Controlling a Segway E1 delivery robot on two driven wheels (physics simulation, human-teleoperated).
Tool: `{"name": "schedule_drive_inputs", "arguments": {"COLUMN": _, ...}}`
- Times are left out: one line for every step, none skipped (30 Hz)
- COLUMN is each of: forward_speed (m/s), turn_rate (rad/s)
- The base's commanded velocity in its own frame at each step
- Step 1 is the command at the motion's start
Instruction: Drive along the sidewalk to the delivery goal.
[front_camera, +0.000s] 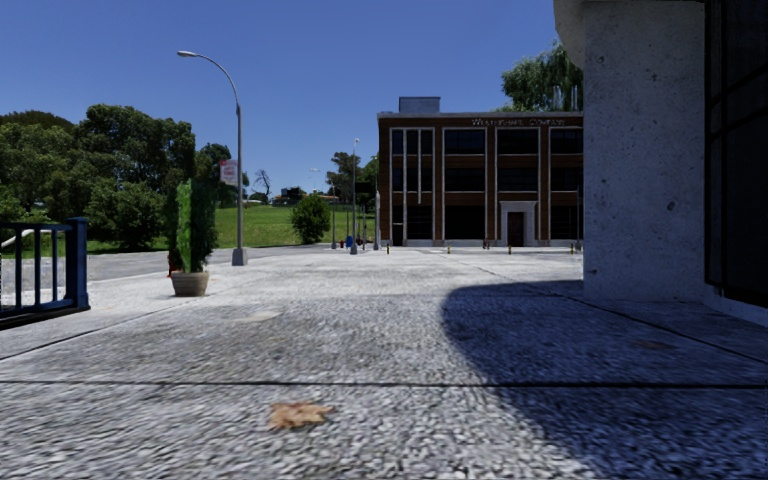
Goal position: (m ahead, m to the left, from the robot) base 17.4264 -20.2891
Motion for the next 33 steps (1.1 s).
{"name": "schedule_drive_inputs", "arguments": {"forward_speed": 2.0, "turn_rate": 0.0}}
{"name": "schedule_drive_inputs", "arguments": {"forward_speed": 2.0, "turn_rate": 0.0}}
{"name": "schedule_drive_inputs", "arguments": {"forward_speed": 2.0, "turn_rate": 0.0}}
{"name": "schedule_drive_inputs", "arguments": {"forward_speed": 2.0, "turn_rate": 0.0}}
{"name": "schedule_drive_inputs", "arguments": {"forward_speed": 2.0, "turn_rate": 0.0}}
{"name": "schedule_drive_inputs", "arguments": {"forward_speed": 2.0, "turn_rate": 0.0}}
{"name": "schedule_drive_inputs", "arguments": {"forward_speed": 2.0, "turn_rate": 0.0}}
{"name": "schedule_drive_inputs", "arguments": {"forward_speed": 2.0, "turn_rate": 0.0}}
{"name": "schedule_drive_inputs", "arguments": {"forward_speed": 2.0, "turn_rate": 0.0}}
{"name": "schedule_drive_inputs", "arguments": {"forward_speed": 2.0, "turn_rate": 0.0}}
{"name": "schedule_drive_inputs", "arguments": {"forward_speed": 2.0, "turn_rate": 0.0}}
{"name": "schedule_drive_inputs", "arguments": {"forward_speed": 2.0, "turn_rate": 0.0}}
{"name": "schedule_drive_inputs", "arguments": {"forward_speed": 2.0, "turn_rate": 0.0}}
{"name": "schedule_drive_inputs", "arguments": {"forward_speed": 2.0, "turn_rate": 0.0}}
{"name": "schedule_drive_inputs", "arguments": {"forward_speed": 2.0, "turn_rate": 0.0}}
{"name": "schedule_drive_inputs", "arguments": {"forward_speed": 2.0, "turn_rate": 0.0}}
{"name": "schedule_drive_inputs", "arguments": {"forward_speed": 2.0, "turn_rate": 0.0}}
{"name": "schedule_drive_inputs", "arguments": {"forward_speed": 2.0, "turn_rate": 0.0}}
{"name": "schedule_drive_inputs", "arguments": {"forward_speed": 2.0, "turn_rate": 0.0}}
{"name": "schedule_drive_inputs", "arguments": {"forward_speed": 2.0, "turn_rate": 0.0}}
{"name": "schedule_drive_inputs", "arguments": {"forward_speed": 2.0, "turn_rate": 0.0}}
{"name": "schedule_drive_inputs", "arguments": {"forward_speed": 2.0, "turn_rate": 0.0}}
{"name": "schedule_drive_inputs", "arguments": {"forward_speed": 2.0, "turn_rate": 0.0}}
{"name": "schedule_drive_inputs", "arguments": {"forward_speed": 2.0, "turn_rate": 0.0}}
{"name": "schedule_drive_inputs", "arguments": {"forward_speed": 2.0, "turn_rate": 0.0}}
{"name": "schedule_drive_inputs", "arguments": {"forward_speed": 2.0, "turn_rate": 0.0}}
{"name": "schedule_drive_inputs", "arguments": {"forward_speed": 2.0, "turn_rate": 0.0}}
{"name": "schedule_drive_inputs", "arguments": {"forward_speed": 2.0, "turn_rate": 0.0}}
{"name": "schedule_drive_inputs", "arguments": {"forward_speed": 2.0, "turn_rate": 0.0}}
{"name": "schedule_drive_inputs", "arguments": {"forward_speed": 2.0, "turn_rate": 0.0}}
{"name": "schedule_drive_inputs", "arguments": {"forward_speed": 2.0, "turn_rate": 0.0}}
{"name": "schedule_drive_inputs", "arguments": {"forward_speed": 2.0, "turn_rate": 0.0}}
{"name": "schedule_drive_inputs", "arguments": {"forward_speed": 2.0, "turn_rate": 0.0}}
